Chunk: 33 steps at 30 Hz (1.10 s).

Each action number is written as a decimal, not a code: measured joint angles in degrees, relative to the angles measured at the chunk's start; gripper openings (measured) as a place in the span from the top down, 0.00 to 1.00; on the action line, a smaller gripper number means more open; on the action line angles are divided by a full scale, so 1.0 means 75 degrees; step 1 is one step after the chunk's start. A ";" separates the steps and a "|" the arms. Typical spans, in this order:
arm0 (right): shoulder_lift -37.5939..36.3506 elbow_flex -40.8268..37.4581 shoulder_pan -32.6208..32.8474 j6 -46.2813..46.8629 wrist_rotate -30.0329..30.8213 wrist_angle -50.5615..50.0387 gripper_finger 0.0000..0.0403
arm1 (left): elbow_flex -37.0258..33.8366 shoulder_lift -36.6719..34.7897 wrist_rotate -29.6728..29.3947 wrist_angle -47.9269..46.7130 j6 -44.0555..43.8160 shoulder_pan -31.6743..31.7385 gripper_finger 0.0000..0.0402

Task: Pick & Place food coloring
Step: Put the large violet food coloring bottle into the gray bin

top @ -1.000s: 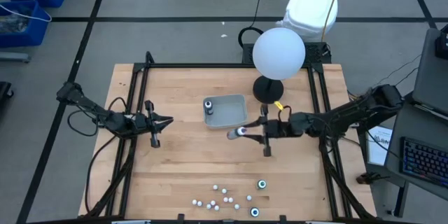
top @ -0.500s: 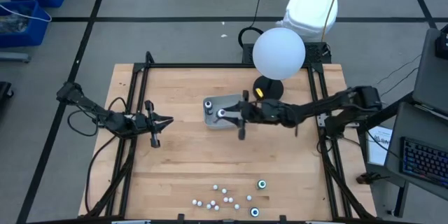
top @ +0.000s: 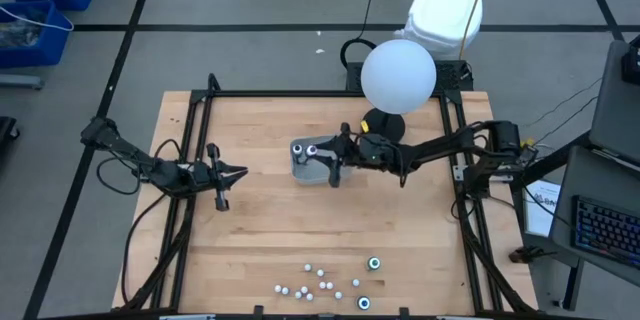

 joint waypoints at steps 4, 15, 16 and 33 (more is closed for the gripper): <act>0.0291 0.0144 0.0035 0.0001 -0.0006 -0.0027 0.72 | 0.0000 0.0000 0.0000 0.0000 0.0062 0.0000 0.90; 0.0617 0.0527 0.0029 -0.0167 0.0017 -0.0329 0.72 | 0.0000 0.0000 -0.0008 0.0000 0.0077 0.0000 0.90; 0.0611 0.0527 0.0029 -0.0168 0.0017 -0.0399 0.72 | 0.0000 0.0000 -0.0009 -0.0004 0.0077 0.0000 0.90; 0.0611 0.0527 -0.0009 -0.0357 0.0017 -0.0520 0.71 | 0.0000 0.0000 -0.0012 -0.0003 0.0266 0.0000 0.90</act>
